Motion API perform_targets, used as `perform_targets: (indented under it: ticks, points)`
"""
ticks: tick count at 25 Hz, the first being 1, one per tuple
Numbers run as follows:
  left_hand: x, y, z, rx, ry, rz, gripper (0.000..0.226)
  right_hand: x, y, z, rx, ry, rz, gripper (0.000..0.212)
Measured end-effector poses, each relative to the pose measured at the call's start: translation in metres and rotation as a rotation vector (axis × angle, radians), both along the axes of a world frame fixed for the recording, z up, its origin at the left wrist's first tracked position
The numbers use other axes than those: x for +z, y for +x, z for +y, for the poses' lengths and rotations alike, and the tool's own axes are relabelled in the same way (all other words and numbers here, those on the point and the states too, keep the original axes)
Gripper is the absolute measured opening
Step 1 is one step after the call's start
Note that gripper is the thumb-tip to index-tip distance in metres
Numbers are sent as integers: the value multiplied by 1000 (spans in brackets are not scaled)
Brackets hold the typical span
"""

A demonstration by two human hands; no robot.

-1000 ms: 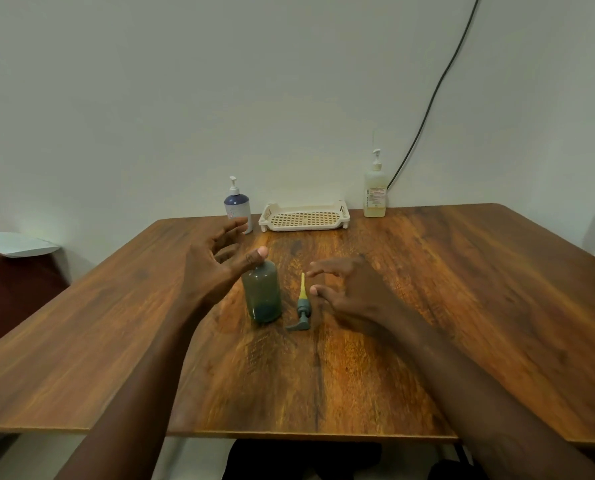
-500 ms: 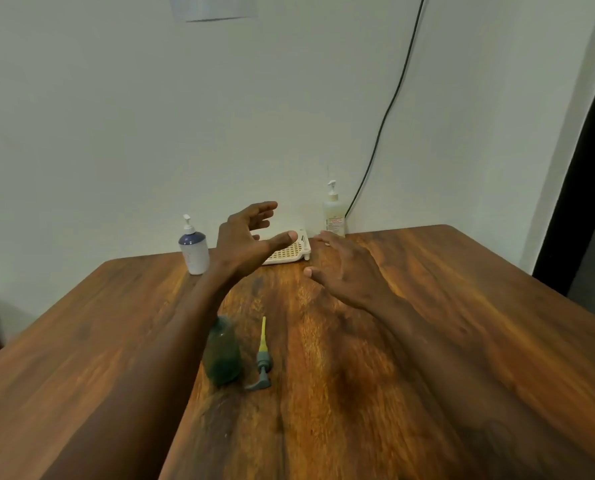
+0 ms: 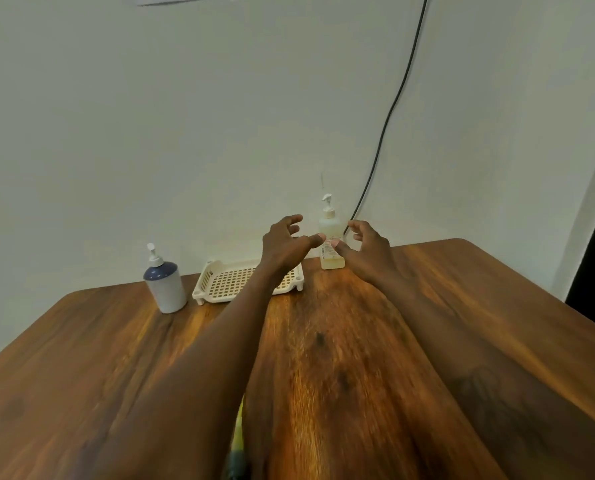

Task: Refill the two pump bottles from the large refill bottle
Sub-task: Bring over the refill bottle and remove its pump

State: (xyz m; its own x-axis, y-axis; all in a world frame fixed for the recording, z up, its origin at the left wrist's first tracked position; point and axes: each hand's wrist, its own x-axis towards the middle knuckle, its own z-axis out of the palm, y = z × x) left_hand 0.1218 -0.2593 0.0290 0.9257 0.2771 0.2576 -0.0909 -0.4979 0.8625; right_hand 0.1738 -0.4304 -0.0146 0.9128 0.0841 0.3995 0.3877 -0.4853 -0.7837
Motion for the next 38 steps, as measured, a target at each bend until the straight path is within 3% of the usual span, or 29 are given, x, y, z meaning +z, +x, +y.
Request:
perform_targets:
  ticks: [9,12,18,23,33,38]
  points:
    - [-51,126,-14,-30,-116,187,63,-48,135,20,81,62,215,79]
    - [-61,145,-17,-97,-56,216,39,-55,159,27,145,97,245,81]
    - [-69,137,-22,-79,-137,162,40,-52,170,33,220,104,198,76]
    - [-63,79,-24,-69,-181,158,38,-54,118,13,241,79,114,76]
    - [-62,-116,-18,-199,-92,3,87,-32,-79,-28,379,53,2,57]
    - [-65,-183,-20,-318,-146,-43,83,-14,-158,-33,486,134,-40,54]
